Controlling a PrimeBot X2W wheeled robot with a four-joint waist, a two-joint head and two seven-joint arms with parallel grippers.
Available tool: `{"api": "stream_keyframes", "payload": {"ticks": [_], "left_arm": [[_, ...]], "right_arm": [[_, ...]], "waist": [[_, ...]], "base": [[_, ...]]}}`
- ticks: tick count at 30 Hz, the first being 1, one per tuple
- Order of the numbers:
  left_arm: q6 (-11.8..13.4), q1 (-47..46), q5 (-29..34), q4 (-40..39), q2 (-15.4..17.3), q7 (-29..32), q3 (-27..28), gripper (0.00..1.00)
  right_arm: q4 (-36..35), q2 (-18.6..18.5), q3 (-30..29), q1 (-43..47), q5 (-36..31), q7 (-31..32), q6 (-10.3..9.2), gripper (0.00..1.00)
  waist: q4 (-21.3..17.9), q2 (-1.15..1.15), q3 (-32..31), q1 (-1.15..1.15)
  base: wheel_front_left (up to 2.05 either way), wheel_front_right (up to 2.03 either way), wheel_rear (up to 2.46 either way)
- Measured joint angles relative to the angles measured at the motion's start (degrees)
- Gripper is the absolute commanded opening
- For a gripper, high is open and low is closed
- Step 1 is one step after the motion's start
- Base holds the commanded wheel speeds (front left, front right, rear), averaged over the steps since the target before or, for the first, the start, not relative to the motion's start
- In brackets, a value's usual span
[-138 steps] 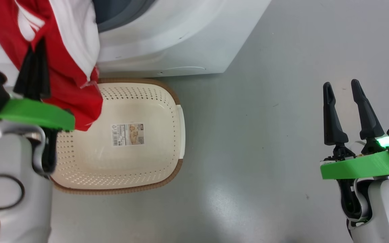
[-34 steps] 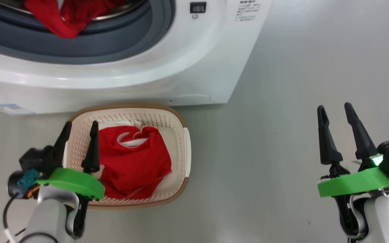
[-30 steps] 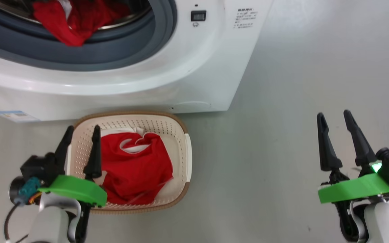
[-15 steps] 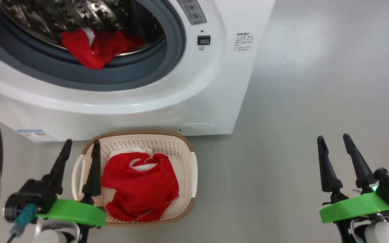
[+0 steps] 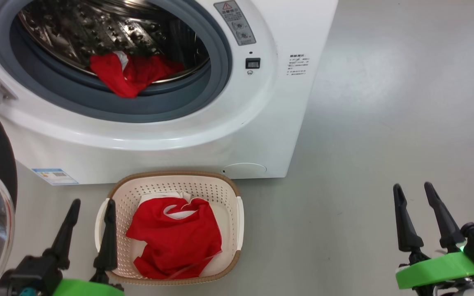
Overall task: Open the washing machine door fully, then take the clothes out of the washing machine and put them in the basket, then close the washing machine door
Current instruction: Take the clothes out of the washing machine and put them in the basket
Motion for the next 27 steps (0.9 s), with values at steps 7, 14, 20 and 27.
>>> {"api": "stream_keyframes", "payload": {"ticks": [7,14,20,27], "left_arm": [[0.0,3.2,0.0,-2.5,-0.8,0.0,0.8,1.0],[0.0,3.2,0.1,-2.7,-1.1,0.0,0.8,1.0],[0.0,3.2,0.2,-3.0,-1.1,0.0,0.7,1.0],[0.0,2.9,0.4,-2.8,-1.2,0.0,0.1,1.0]], "right_arm": [[-0.3,0.3,-0.4,1.5,0.0,0.0,0.0,1.0],[-0.2,0.3,-0.4,1.5,0.0,0.0,0.0,1.0],[-0.2,0.3,-0.4,1.5,0.0,0.0,0.0,1.0],[-0.3,0.4,-0.2,1.5,0.0,0.0,0.0,1.0]], "waist": [[0.1,0.0,0.3,0.0],[0.0,0.0,0.2,0.0],[-0.1,0.0,0.2,0.0],[0.0,0.0,1.2,0.0]], "base": [[0.0,0.0,0.0],[0.0,0.0,0.0],[0.0,0.0,0.0],[0.0,0.0,0.0]]}}
